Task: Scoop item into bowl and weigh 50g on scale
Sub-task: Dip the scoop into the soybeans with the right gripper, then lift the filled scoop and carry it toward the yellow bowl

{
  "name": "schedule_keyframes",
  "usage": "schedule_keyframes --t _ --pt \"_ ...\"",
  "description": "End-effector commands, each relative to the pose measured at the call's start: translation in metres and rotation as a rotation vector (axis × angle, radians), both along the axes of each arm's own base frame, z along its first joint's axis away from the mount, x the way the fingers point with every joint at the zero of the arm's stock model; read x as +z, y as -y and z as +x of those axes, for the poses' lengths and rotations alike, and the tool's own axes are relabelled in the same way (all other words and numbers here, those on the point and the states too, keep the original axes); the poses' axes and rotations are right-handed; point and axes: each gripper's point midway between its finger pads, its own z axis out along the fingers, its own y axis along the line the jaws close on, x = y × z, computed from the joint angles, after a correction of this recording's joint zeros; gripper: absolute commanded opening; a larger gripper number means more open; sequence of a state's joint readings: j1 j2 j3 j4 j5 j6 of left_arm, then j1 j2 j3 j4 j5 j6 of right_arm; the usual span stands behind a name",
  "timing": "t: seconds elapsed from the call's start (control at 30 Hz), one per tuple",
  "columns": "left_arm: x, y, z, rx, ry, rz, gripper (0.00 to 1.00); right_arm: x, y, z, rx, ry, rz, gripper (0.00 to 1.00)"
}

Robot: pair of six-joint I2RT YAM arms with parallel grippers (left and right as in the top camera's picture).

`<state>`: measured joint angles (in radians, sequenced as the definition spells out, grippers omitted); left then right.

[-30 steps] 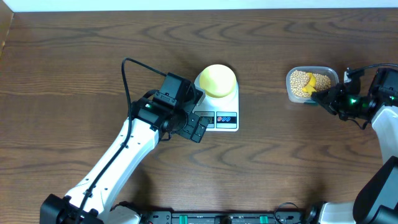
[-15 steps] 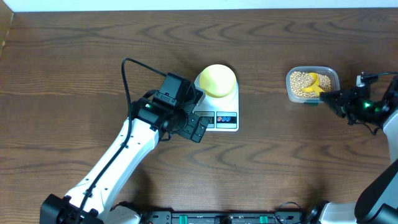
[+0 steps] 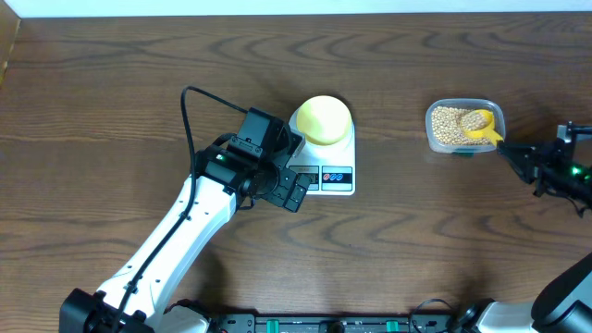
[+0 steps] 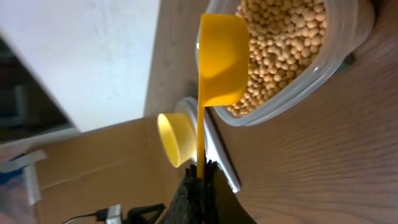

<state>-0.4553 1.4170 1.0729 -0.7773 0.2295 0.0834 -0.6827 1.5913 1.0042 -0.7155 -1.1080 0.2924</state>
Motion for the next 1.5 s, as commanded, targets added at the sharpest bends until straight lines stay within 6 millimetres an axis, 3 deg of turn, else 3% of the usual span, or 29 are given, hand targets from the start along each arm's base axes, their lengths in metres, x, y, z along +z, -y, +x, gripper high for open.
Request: schedule_keyframes --t 0.0,0.27,0.8,0.9,1.13,1.47 --pt "-0.006 -0.003 -0.001 -0.009 -0.007 0.022 0.98 0.010 -0.001 -0.003 0.018 0.067 0.052 0.01" --pt "-0.006 -0.003 -0.001 -0.008 -0.007 0.022 0.98 0.037 -0.002 -0.009 0.047 0.219 0.134 0.01" --pt "-0.006 -0.003 -0.001 -0.008 -0.007 0.022 0.98 0.068 -0.013 -0.010 0.092 0.353 0.264 0.01" --pt "-0.006 -0.003 -0.001 -0.008 -0.007 0.022 0.98 0.068 -0.023 -0.008 0.124 0.349 0.269 0.01" --pt "-0.006 -0.003 -0.001 -0.008 -0.007 0.022 0.98 0.068 -0.069 -0.004 0.264 0.336 0.288 0.01" --pt "-0.006 -0.003 -0.001 -0.008 -0.007 0.022 0.98 0.068 -0.092 -0.005 0.332 0.315 0.309 0.01"
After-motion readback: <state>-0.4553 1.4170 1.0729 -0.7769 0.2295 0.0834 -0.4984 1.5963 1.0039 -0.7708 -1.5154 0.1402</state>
